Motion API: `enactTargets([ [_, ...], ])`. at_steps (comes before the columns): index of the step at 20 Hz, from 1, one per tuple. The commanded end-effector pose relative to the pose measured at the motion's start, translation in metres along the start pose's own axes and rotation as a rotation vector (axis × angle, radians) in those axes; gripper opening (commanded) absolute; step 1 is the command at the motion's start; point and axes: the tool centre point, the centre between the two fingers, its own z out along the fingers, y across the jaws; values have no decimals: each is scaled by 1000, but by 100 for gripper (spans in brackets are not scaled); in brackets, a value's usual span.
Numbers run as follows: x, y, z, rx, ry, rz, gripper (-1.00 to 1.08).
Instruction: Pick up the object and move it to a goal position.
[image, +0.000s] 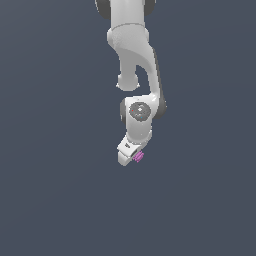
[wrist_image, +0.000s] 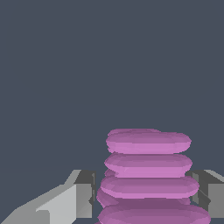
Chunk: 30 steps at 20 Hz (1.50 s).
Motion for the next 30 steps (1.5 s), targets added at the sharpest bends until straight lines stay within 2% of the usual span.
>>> enactTargets([
  [1,0,0,1,0,0,0,-100],
  [16,-5,-5,-3,-1,0,0,-100],
  [30,-47,-42,-27,-1,0,0,-100],
])
